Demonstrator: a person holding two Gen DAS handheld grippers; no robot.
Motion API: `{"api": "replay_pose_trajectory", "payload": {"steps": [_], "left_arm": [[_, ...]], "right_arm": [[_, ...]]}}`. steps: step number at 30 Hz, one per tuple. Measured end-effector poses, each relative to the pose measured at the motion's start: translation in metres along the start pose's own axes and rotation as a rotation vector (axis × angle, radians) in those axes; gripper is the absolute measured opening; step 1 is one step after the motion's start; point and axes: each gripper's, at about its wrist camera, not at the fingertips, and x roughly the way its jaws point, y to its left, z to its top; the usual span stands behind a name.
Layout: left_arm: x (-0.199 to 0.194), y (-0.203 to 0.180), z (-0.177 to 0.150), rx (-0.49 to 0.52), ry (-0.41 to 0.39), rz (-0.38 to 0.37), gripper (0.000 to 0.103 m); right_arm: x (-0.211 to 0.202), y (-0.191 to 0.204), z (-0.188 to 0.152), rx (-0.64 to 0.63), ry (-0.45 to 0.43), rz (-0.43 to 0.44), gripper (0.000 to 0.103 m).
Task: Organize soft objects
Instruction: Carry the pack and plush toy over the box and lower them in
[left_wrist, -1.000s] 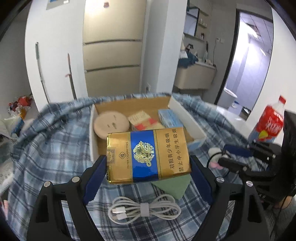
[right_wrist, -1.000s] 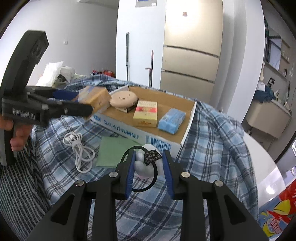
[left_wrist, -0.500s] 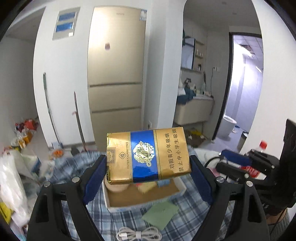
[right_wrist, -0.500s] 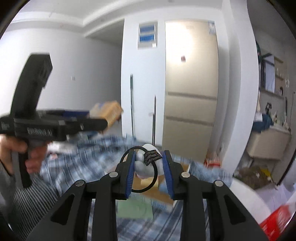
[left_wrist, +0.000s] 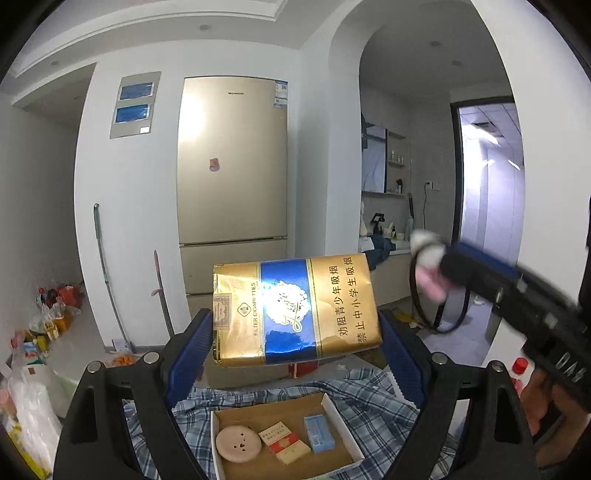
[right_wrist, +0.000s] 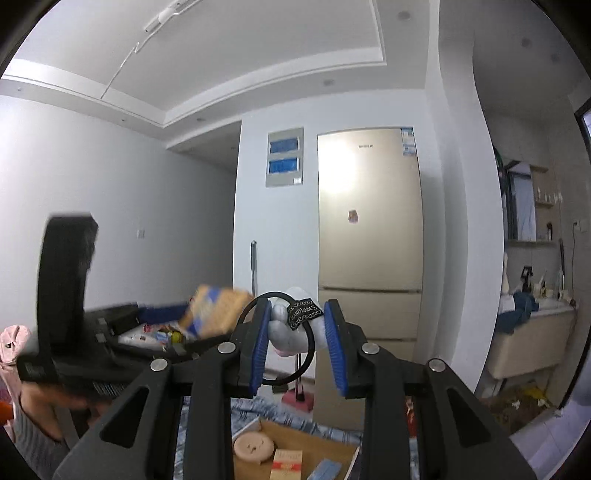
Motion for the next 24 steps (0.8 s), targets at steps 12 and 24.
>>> {"api": "replay_pose_trajectory", "payload": {"steps": [12, 24], "left_arm": [[0.088, 0.019, -0.052, -0.055, 0.116, 0.027, 0.089], [0.161, 0.047, -0.106, -0.095, 0.285, 0.11, 0.089]], "right_arm": [[0.061, -0.048, -0.068, 0.168, 0.09, 0.029, 0.028], [0.12, -0.078, -0.157, 0.337, 0.247, 0.1, 0.028]]}}
